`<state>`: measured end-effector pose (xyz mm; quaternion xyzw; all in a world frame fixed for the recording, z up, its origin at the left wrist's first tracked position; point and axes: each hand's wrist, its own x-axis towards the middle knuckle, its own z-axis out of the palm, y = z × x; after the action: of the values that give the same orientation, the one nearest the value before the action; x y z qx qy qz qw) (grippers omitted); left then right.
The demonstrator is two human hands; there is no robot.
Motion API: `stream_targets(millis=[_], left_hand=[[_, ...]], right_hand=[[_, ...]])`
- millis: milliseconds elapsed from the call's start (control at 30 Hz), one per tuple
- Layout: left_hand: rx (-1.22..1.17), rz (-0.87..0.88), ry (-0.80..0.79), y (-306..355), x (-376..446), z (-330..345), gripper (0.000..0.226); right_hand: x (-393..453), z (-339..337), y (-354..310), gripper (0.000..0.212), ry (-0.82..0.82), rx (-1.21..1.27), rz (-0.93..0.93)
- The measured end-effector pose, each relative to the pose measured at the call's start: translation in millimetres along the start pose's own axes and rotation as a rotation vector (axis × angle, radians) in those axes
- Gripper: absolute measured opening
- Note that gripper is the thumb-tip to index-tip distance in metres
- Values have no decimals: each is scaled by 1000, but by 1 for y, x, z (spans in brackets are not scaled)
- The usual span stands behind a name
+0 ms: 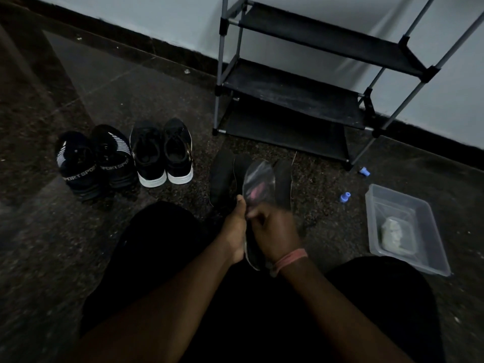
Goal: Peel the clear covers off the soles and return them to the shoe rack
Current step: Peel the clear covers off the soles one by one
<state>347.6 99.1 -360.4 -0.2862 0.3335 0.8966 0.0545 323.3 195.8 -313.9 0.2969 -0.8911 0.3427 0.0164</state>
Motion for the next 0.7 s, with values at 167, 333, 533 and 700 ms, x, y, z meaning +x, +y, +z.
stream_targets(millis=[167,333,533,700], left_hand=[[70,1,44,-3,-1,8,69],[73,15,68,0,-5,9,63],[61,30,89,6,-5,12,58],[7,-2,63,7,-2,4,69]], right_hand=[[11,-10,8,21,91,-8,18],[8,-7,5,19,78,-54,34],[14,-2,14,15,58,-5,60],[3,3,2,17,69,-28,-14]])
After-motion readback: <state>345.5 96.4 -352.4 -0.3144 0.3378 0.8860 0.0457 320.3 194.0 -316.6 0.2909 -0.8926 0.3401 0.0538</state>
